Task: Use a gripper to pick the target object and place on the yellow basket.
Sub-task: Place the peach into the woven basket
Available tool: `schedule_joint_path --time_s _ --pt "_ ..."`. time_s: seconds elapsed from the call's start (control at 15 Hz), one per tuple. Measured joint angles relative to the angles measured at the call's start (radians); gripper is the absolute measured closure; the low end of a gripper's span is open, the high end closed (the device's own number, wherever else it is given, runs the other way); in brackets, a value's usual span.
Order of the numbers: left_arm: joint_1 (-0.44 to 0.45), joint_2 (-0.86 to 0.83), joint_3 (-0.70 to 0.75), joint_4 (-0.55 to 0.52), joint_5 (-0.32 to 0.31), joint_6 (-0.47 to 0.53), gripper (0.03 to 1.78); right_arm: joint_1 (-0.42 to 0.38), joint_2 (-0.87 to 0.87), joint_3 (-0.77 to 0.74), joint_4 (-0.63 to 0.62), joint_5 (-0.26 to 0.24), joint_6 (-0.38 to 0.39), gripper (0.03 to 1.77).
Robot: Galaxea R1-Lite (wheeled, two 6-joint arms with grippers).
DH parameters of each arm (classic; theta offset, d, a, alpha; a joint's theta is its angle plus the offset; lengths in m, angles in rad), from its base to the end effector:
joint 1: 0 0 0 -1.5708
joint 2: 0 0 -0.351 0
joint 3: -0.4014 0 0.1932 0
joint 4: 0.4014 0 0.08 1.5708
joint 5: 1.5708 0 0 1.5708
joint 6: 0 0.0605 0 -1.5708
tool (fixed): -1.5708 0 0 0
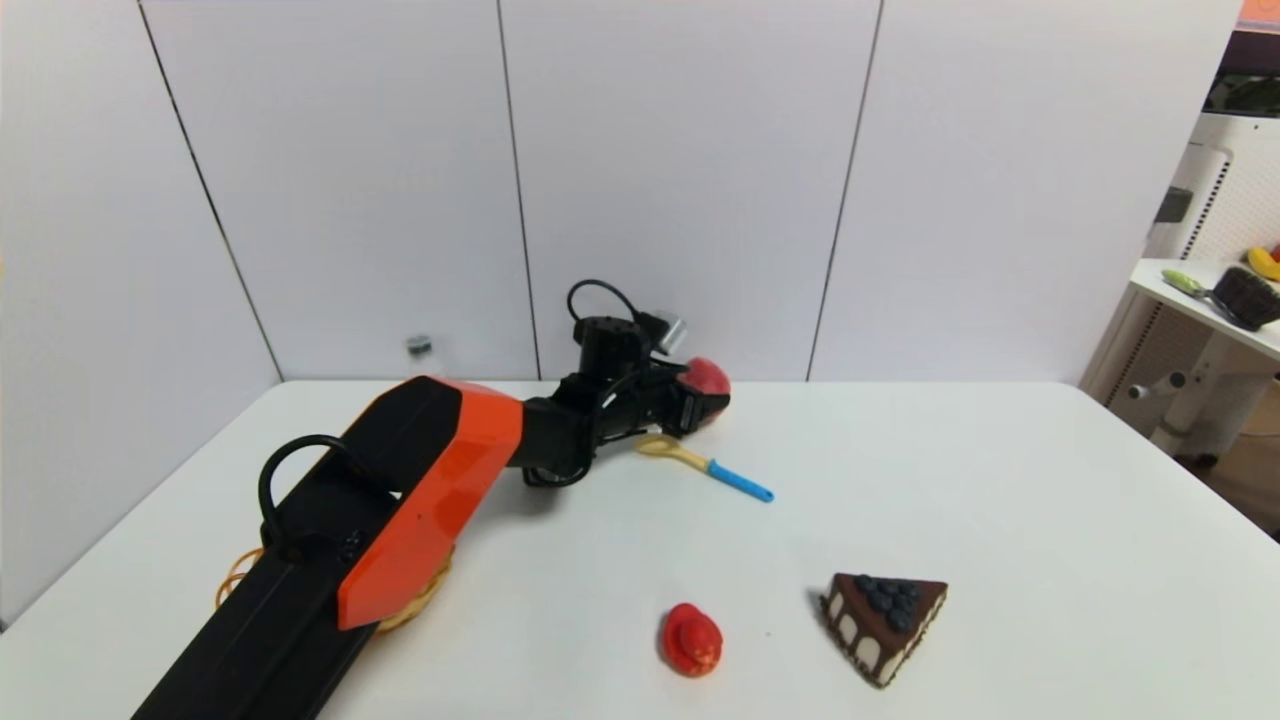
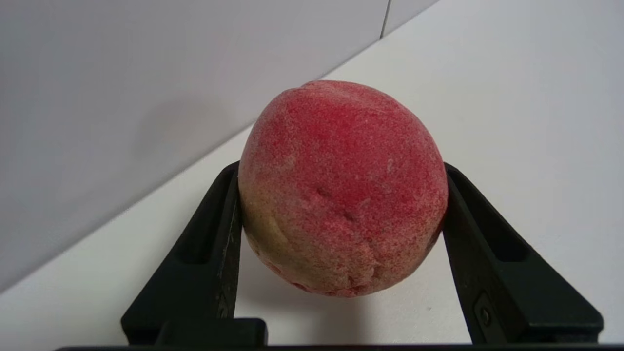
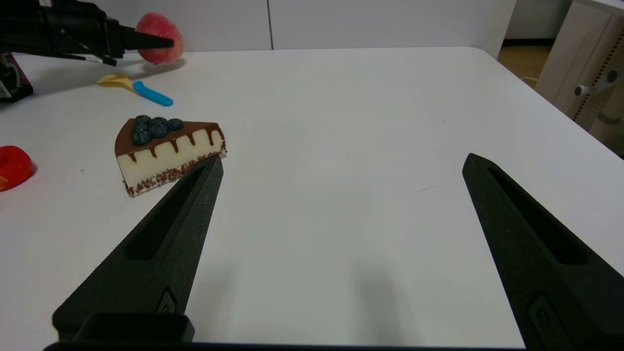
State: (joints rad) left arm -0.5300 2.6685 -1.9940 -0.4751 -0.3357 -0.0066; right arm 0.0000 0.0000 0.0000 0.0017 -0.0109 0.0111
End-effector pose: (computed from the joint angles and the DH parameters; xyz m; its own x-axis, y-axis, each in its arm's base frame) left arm 0.5360 -0.3371 0.0807 0.6320 -0.7521 -0.1870 0.7548 0.6521 -0.0717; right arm -0.0327 -0.0007 0.0752 0.9999 -0.0109 -0.0017 0.0109 0.9999 0.0111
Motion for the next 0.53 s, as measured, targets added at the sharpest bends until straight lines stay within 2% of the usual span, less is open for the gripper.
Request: schedule_joint_path --time_s 0.27,0.4,0.53 --pt "0.011 -0.161 0.019 0.042 -0.001 0.002 0.63 0.000 0.000 0.000 0.000 0.000 0.000 0.10" --pt "0.029 -0.285 0.027 0.105 0.003 0.007 0.63 0.000 0.000 0.000 0.000 0.000 0.000 0.10" --pt "0.068 -0.428 0.033 0.213 0.011 0.040 0.63 0.000 0.000 0.000 0.000 0.000 0.000 0.10"
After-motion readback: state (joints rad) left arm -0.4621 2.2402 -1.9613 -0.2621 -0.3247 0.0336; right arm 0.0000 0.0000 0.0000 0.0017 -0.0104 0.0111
